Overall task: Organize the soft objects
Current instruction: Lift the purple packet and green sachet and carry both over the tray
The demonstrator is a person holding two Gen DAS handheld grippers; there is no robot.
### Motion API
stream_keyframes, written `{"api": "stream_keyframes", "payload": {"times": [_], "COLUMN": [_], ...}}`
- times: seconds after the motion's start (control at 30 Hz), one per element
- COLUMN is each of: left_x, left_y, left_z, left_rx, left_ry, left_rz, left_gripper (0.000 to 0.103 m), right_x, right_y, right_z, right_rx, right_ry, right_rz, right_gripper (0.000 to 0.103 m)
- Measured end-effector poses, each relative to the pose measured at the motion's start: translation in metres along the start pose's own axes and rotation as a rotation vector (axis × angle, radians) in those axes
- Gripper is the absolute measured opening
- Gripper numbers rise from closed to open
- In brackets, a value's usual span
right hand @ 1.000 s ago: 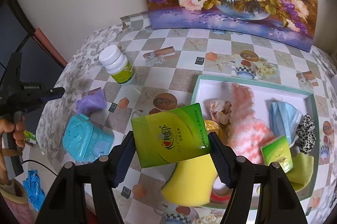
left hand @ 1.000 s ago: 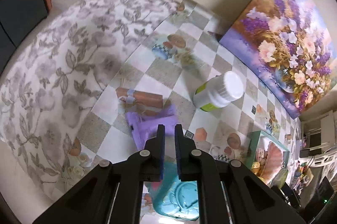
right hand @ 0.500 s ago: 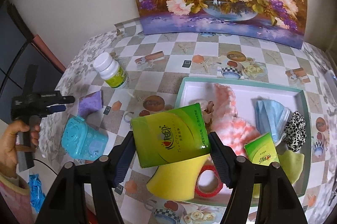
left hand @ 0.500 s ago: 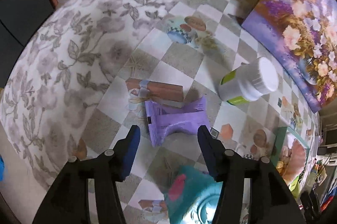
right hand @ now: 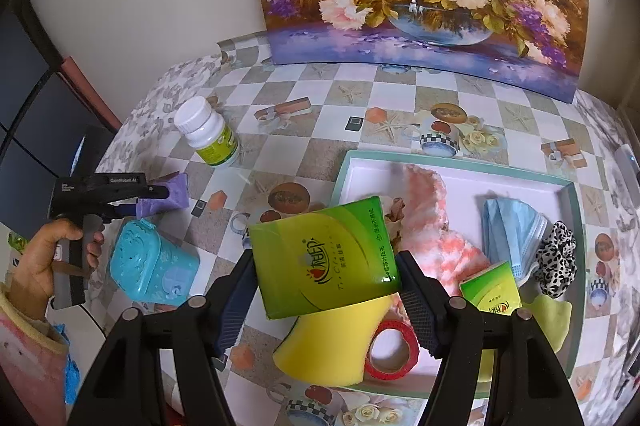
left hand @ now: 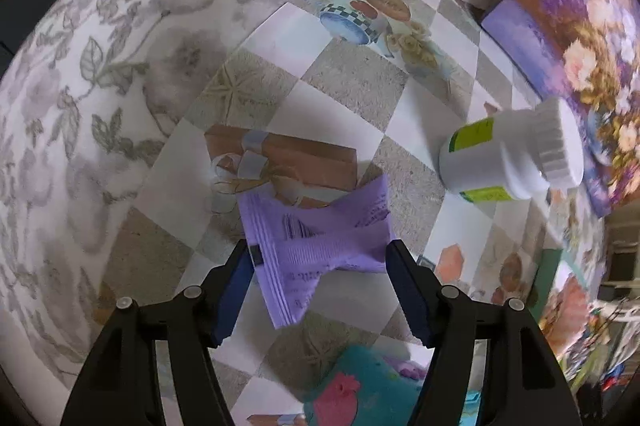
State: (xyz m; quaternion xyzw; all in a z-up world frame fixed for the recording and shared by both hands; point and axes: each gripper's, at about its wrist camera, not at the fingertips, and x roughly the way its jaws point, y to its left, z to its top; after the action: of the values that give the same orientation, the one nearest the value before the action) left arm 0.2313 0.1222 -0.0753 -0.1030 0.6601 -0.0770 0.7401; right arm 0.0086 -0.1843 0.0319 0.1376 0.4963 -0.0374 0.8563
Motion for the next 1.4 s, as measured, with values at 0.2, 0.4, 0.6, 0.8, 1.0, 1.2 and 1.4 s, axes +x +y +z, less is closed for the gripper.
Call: {"api": "stream_keyframes", "payload": {"times": [0.2, 0.4, 0.6, 0.8, 1.0, 1.2, 1.4], "left_x": [-0.002, -0.015, -0.043, -0.072, -0.116, -0.141, -0.117], "left_y": [0.006, 0.013, 0.015, 0.010, -0.027, -0.102, -0.178], "left_z": [-0.003, -0.011, -0.017, -0.021, -0.026, -0.053, -0.092], "left_rx": [-0.008, -0.018, -0.021, -0.024, 0.025, 0.110, 0.178], "left_ry": [-0.021, -0.044, -0.084, -0.141, -0.235, -0.271, -0.207], "left_rz": [-0.029, -0.038, -0.049, -0.061, -0.121, -0.276, -0.390], "left_gripper": [0.060, 0.052, 0.021, 0.021, 0.021, 0.021, 0.021], "right_x": [0.001, 0.004, 0.003, -0.002, -0.007, -0.005, 0.003], "right_y": [-0.004, -0.005, -0.012, -0.017, -0.032, -0.068, -0.111], "right_z": [0.000, -0.001, 0.000, 0.001, 0.003, 0.001, -0.008], "right_rx": [0.010, 0.016, 0.038, 0.055, 0.090, 0.168, 0.276], "right_ry": [0.006, 0.015, 0.016, 0.003, -0.008, 0.010, 0.047], "right_rz": [-0.002, 0.006, -0.001, 0.008, -0.029, -0.103, -0.131], "right_gripper": [0.071, 0.071, 0.071, 0.071, 0.071, 0.071, 0.071]}}
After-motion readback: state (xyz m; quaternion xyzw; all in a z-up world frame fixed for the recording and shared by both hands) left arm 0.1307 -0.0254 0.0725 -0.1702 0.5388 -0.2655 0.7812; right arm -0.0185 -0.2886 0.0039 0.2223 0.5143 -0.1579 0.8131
